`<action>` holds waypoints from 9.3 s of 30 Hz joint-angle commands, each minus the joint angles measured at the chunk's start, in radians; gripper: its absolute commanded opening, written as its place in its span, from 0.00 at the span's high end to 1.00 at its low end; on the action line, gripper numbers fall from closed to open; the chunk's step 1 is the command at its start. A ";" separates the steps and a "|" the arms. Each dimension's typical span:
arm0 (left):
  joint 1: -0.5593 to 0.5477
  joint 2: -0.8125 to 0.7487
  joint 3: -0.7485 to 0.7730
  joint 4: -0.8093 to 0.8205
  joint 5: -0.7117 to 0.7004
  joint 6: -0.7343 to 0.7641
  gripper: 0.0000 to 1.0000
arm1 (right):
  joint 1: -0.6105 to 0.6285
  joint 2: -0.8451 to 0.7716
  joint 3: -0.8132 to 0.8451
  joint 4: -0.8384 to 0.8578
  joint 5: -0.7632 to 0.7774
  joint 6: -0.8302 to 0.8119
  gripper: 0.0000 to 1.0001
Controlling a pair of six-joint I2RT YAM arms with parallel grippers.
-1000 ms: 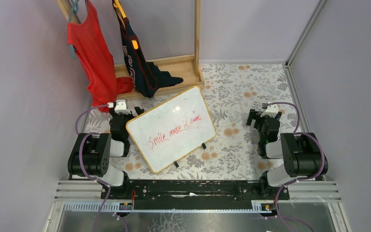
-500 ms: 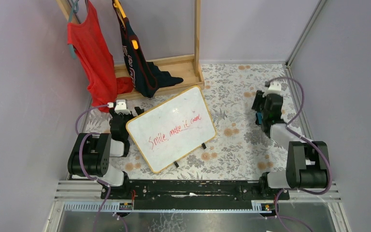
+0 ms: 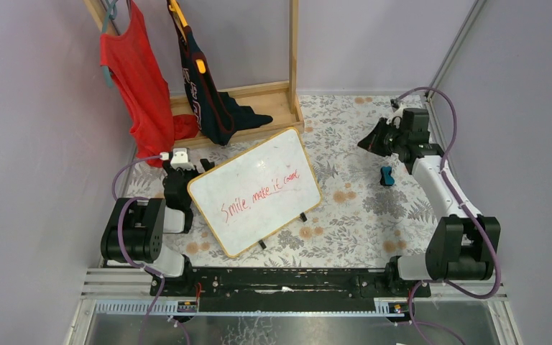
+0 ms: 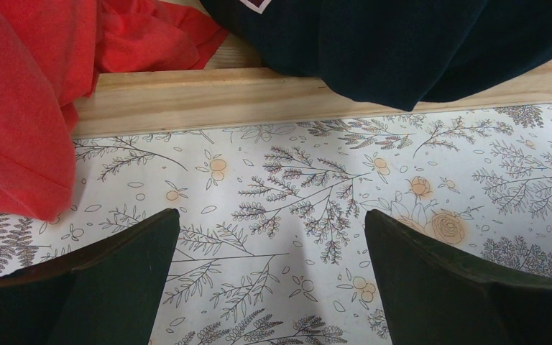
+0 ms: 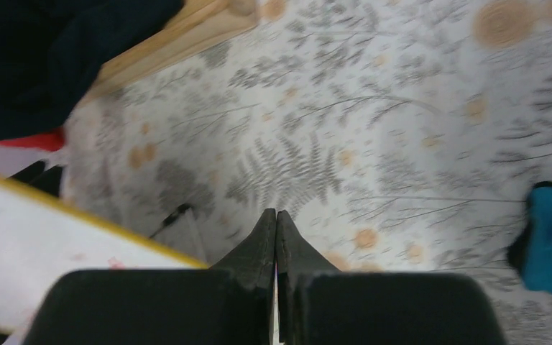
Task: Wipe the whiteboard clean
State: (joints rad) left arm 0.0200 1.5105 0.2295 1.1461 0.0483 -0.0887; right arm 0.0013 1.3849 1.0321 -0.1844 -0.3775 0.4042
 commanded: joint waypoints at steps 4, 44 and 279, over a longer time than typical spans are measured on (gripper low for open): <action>-0.005 0.007 0.014 0.033 0.010 0.026 0.00 | -0.002 0.010 0.252 -0.398 0.005 -0.047 1.00; -0.005 0.007 0.013 0.035 0.011 0.026 0.00 | -0.090 0.503 0.241 -0.344 0.466 -0.220 0.32; 0.374 -0.280 0.981 -2.596 0.973 1.168 1.00 | 0.866 -0.078 -0.288 0.726 0.417 -0.204 1.00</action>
State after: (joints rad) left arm 0.4000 1.2182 1.1931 -1.4387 1.0748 1.0519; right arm 0.8597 1.2884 0.6849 0.4805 0.1623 0.1524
